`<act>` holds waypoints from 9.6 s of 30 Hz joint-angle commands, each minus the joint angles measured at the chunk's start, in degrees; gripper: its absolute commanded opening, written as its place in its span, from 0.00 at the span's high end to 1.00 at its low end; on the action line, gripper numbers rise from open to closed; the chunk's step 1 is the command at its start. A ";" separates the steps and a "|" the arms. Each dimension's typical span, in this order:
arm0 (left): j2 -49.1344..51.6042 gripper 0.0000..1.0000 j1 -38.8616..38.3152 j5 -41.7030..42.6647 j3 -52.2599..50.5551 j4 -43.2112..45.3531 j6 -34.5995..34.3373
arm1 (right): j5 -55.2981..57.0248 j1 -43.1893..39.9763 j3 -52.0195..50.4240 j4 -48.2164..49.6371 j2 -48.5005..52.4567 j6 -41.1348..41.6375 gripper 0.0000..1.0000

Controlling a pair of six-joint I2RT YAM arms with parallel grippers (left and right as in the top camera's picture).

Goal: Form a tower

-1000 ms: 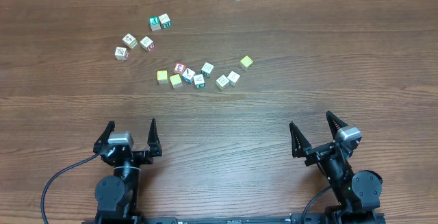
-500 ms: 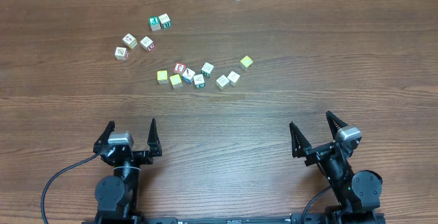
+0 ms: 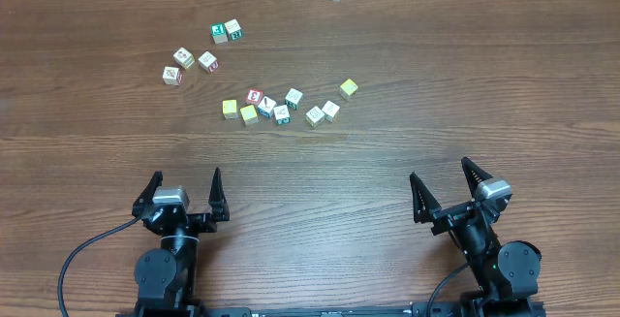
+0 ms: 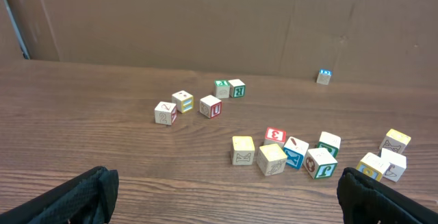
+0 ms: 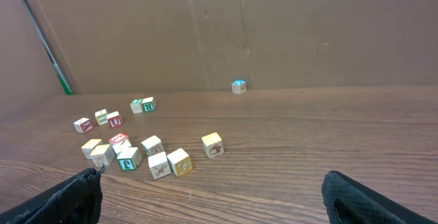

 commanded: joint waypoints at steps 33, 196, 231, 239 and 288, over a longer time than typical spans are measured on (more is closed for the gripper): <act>-0.66 0.01 -0.33 0.11 0.13 24.04 1.68 | -0.04 -0.26 -0.59 0.37 -0.63 0.13 0.00; 132.93 0.54 -8.98 -0.24 110.25 -55.17 7.43 | -0.04 -0.26 -0.59 0.37 -0.63 0.13 0.00; 132.91 0.58 -8.87 -0.26 106.01 -49.20 5.07 | -0.04 -0.26 -0.61 0.37 -0.63 0.13 0.00; 132.91 0.60 -8.87 -0.09 108.08 -51.41 4.85 | -0.04 -0.26 -0.59 0.37 -0.63 0.13 0.00; 132.91 0.63 -8.24 1.60 109.18 -53.88 4.87 | -0.04 -0.26 -0.59 0.37 -0.63 0.13 0.00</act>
